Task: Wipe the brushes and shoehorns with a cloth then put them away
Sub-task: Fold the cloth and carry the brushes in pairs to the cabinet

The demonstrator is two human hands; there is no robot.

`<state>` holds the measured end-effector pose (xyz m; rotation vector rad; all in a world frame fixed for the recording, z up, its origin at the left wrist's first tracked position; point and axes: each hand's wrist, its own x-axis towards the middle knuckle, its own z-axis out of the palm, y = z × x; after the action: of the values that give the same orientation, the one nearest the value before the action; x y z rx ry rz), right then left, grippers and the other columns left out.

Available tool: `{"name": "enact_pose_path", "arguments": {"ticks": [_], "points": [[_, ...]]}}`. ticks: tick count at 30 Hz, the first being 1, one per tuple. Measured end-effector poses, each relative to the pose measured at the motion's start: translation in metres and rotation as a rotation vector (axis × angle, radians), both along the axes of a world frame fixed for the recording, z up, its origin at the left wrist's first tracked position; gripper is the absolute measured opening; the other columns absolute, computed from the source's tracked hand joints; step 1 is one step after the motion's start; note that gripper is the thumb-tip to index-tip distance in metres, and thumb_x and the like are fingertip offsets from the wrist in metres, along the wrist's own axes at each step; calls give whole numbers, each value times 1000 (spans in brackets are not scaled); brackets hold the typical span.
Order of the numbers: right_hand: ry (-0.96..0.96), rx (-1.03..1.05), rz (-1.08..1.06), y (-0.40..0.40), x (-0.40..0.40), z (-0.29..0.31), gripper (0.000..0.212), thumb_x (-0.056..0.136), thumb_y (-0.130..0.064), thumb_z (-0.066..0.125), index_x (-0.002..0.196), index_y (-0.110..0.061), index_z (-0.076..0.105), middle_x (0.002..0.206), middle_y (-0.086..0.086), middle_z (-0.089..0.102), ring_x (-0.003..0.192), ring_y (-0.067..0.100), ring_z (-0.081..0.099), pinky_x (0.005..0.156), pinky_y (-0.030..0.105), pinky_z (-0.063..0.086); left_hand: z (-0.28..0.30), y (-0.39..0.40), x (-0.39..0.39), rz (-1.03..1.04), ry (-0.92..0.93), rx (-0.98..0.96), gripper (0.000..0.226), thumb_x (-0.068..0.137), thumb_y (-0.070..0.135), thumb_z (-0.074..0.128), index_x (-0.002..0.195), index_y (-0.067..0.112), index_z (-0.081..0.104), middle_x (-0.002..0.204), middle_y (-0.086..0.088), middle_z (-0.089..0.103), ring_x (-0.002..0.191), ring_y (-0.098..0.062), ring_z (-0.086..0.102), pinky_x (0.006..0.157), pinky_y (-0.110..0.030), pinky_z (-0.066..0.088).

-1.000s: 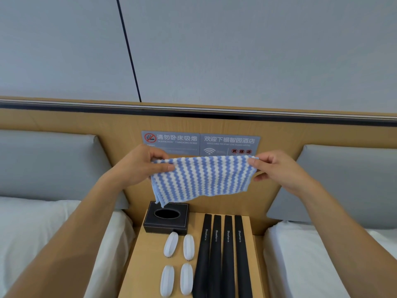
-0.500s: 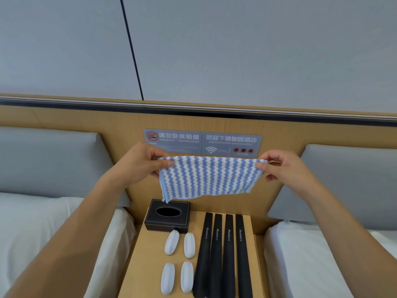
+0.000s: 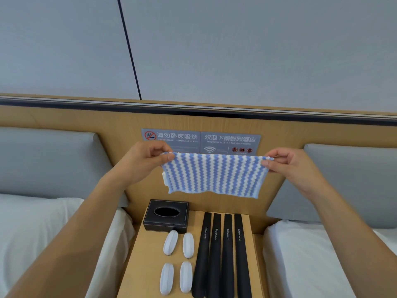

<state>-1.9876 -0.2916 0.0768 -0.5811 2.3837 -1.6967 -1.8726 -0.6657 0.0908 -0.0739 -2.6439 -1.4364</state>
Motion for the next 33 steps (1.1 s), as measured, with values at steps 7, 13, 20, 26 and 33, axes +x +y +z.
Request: {"name": "enact_pose_path", "arguments": {"ticks": [7,13,20,26,33], "points": [[-52,-6,-104,-19,4,2,5,90,-9,71,90,-4,70,82,8,78,74,18,76,64,27,62,-2,14,-16,217,-42,76,15,89,22,71,82,10,67,75,-3,76,71,-17,74,63,-30,61],[-27,-30,-119,-60,28,7,8,95,-10,66,94,-2,64,83,6,77,74,16,76,59,30,62,7,63,-18,272,-11,-63,16,91,19,68,79,10,62,69,-6,72,52,-13,70,45,-23,55],[0,-54,-41,-91,50,14,8,95,-8,64,98,0,63,88,13,77,81,22,76,69,40,63,14,114,-21,197,0,13,15,89,21,68,81,13,59,69,-9,70,47,-16,69,43,-25,54],[13,-45,-16,-94,52,12,12,99,-13,60,95,-20,70,87,3,78,83,15,75,79,41,63,12,119,-22,108,-15,126,20,93,26,63,83,9,66,65,-7,73,57,-19,73,61,-37,62],[31,-45,44,-94,52,10,17,85,-12,77,98,-18,67,94,2,76,90,20,74,77,37,62,6,109,-22,35,13,189,20,92,11,57,88,17,76,79,-4,75,74,-17,73,73,-34,61]]}}
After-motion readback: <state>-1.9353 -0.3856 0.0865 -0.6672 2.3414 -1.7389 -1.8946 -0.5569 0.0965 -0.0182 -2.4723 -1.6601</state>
